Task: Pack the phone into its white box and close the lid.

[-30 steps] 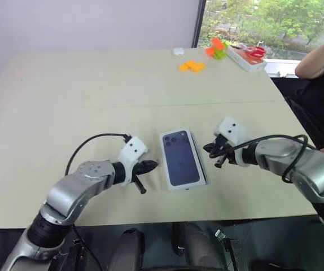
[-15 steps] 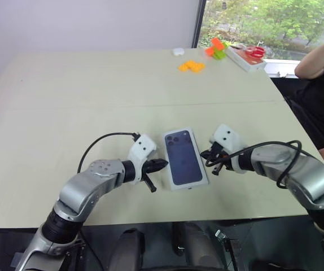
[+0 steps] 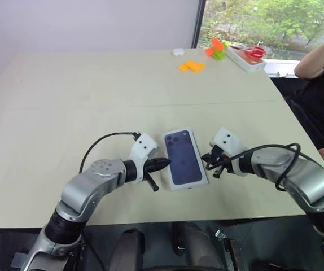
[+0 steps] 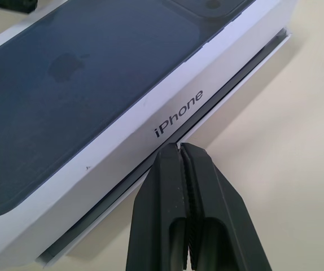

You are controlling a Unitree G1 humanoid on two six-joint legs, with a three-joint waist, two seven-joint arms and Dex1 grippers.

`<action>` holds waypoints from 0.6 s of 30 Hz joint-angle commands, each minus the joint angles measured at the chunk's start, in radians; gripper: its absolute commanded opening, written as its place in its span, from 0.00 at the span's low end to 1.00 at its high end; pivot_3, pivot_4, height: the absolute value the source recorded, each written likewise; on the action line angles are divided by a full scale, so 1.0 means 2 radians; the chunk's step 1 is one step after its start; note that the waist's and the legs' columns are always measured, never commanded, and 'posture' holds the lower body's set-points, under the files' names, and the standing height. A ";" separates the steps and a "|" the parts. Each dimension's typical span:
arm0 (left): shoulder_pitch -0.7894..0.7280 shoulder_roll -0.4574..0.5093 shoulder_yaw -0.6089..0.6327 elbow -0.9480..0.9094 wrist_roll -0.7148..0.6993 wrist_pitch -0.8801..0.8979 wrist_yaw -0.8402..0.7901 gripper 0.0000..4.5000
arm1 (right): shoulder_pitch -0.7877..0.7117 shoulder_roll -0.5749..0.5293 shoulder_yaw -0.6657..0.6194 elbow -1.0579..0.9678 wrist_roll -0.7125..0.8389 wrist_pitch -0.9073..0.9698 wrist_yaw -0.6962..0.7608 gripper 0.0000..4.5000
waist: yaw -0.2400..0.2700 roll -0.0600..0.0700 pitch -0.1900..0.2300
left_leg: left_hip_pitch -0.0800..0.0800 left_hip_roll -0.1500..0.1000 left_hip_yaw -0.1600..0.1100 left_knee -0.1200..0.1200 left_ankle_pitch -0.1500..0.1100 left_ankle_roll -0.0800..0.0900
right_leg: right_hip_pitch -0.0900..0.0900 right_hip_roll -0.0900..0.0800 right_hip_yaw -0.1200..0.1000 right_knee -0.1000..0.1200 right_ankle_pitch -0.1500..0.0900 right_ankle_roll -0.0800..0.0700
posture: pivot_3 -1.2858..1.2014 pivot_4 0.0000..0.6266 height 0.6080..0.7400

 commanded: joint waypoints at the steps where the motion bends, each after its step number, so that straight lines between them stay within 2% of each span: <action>1: 0.006 0.018 0.026 -0.017 -0.005 0.003 -0.003 0.00 | -0.002 0.004 -0.016 -0.010 -0.010 -0.005 0.001 0.02 | 0.000 0.000 0.000 | 0.000 0.000 0.000 0.000 0.000 0.000 | 0.000 0.000 0.000 0.000 0.000 0.000 | 0.52 0.24 1.00; 6: 0.008 0.036 0.024 -0.011 0.003 0.006 -0.001 0.00 | -0.005 0.008 -0.017 -0.003 -0.021 -0.008 0.004 0.02 | 0.001 0.000 0.000 | 0.000 0.000 0.000 0.000 0.000 0.000 | 0.000 0.000 0.000 0.000 0.000 0.000 | 0.52 0.24 1.00; 8: 0.002 0.035 0.003 -0.006 0.010 0.005 -0.003 0.00 | -0.006 0.009 -0.017 -0.002 -0.025 -0.009 0.007 0.02 | 0.001 0.000 0.000 | 0.000 0.000 0.000 0.000 0.000 0.000 | 0.000 0.000 0.000 0.000 0.000 0.000 | 0.52 0.24 1.00; 13: -0.020 0.015 -0.042 0.019 0.034 -0.006 0.000 0.00 | -0.007 0.012 -0.016 -0.004 -0.033 -0.008 0.012 0.02 | 0.001 0.000 0.000 | 0.000 -0.001 0.000 0.000 0.000 0.000 | 0.000 -0.001 0.000 0.000 0.000 0.000 | 0.52 0.24 1.00; 18: -0.032 -0.010 -0.040 0.027 0.031 -0.008 -0.002 0.00 | -0.004 0.013 -0.018 -0.008 -0.036 -0.006 0.016 0.02 | 0.000 0.000 0.000 | 0.000 -0.001 0.000 0.000 0.000 0.000 | 0.000 0.000 0.000 0.000 0.000 0.000 | 0.52 0.24 1.00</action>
